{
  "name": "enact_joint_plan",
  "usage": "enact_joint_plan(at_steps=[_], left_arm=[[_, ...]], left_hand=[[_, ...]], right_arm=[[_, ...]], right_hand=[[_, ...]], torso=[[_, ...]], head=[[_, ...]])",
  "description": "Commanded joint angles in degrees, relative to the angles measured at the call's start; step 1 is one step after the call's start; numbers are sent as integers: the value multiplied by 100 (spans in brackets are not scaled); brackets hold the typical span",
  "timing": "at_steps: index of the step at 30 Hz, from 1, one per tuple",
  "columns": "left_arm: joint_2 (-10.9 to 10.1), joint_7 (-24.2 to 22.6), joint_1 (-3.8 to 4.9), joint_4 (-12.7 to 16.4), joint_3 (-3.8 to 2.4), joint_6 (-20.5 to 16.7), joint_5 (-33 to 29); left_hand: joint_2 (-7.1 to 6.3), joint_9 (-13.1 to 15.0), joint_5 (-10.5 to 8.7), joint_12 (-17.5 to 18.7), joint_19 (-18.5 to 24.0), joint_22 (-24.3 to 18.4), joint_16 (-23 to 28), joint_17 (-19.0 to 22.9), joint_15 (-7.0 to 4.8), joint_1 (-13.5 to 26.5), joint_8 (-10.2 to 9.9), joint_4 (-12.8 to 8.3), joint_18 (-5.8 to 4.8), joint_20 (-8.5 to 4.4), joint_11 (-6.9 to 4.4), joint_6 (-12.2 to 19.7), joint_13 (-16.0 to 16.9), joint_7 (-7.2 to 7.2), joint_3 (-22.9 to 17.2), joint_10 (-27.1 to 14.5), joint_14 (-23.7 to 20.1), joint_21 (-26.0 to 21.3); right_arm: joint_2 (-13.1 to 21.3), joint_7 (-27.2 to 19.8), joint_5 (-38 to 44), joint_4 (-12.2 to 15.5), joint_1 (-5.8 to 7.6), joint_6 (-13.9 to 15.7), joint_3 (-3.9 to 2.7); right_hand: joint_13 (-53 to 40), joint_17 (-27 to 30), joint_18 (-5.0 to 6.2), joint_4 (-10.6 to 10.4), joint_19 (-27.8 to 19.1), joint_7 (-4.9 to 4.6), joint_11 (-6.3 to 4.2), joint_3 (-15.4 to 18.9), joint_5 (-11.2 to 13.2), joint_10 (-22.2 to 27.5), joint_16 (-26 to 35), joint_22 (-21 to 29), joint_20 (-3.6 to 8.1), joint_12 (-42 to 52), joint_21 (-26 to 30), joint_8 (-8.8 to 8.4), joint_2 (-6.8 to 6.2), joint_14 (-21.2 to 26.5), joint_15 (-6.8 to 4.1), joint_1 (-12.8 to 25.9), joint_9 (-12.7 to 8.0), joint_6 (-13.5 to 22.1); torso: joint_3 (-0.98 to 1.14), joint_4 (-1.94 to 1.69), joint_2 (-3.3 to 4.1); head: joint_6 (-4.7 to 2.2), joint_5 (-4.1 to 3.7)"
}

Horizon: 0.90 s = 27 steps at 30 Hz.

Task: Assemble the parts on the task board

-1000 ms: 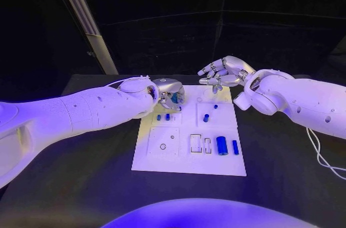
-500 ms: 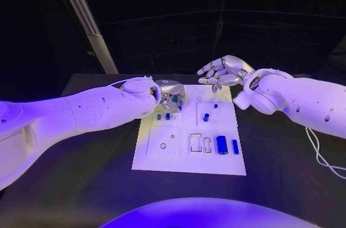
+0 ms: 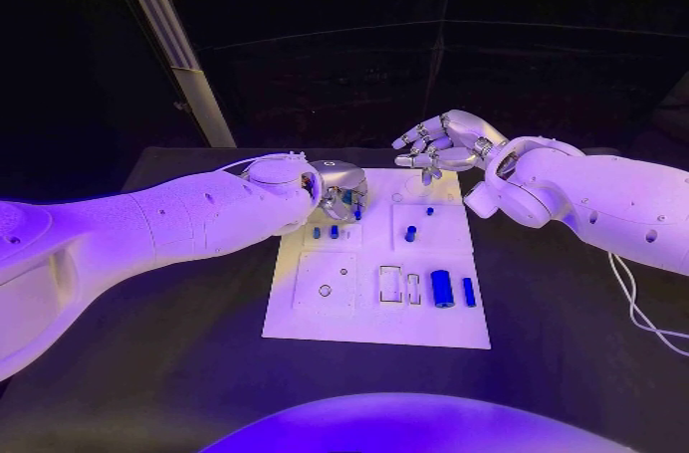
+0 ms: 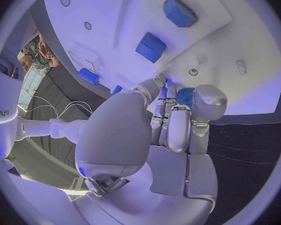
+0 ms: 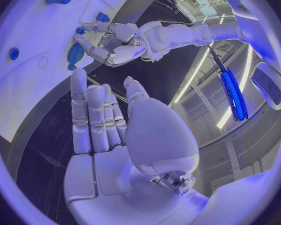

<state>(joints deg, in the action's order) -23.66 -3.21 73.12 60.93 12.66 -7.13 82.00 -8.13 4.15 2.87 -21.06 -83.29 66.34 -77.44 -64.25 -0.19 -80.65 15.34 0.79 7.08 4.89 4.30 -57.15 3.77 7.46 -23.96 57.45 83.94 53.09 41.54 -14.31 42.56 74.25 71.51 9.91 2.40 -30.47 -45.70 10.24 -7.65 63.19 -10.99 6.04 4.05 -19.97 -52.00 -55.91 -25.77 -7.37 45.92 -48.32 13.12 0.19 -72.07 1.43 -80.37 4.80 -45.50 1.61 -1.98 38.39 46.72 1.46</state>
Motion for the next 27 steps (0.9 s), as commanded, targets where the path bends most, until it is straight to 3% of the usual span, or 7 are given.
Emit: enact_joint_plan(at_steps=[1,14,27], left_arm=[[28,66,-12,-47,9,186,58],[86,7,-39,-141,8,263,58],[111,-22,-44,-133,9,372,58]], left_hand=[[55,-1,7,41,-32,18,-21,10,-50,7,-36,7,-35,-10,4,-56,-6,0,-64,73,150,44],[21,-2,9,190,-32,78,-27,51,-66,115,-131,-2,-40,-23,-17,-131,-7,-19,-165,220,145,102],[-190,-51,6,593,-13,107,-15,149,-5,231,-549,-83,-48,15,67,176,-14,8,-181,86,124,94]], right_arm=[[-4,-58,1,8,11,27,-4],[-12,-59,1,8,11,21,-4],[-13,-57,1,9,11,13,-4]], right_hand=[[7,2,29,11,-32,8,-6,-30,-23,52,-40,-9,2,31,28,32,13,34,9,-37,8,47],[7,2,29,11,-32,8,-6,-30,-23,52,-40,-9,2,31,28,32,13,34,9,-37,8,47],[22,-2,29,10,-33,7,-5,-44,-39,55,-54,-13,2,38,26,46,17,32,8,-47,9,53]], torso=[[-2,0,4],[-1,-4,2],[0,-3,1]], head=[[2,-8],[21,-7],[27,-12]])
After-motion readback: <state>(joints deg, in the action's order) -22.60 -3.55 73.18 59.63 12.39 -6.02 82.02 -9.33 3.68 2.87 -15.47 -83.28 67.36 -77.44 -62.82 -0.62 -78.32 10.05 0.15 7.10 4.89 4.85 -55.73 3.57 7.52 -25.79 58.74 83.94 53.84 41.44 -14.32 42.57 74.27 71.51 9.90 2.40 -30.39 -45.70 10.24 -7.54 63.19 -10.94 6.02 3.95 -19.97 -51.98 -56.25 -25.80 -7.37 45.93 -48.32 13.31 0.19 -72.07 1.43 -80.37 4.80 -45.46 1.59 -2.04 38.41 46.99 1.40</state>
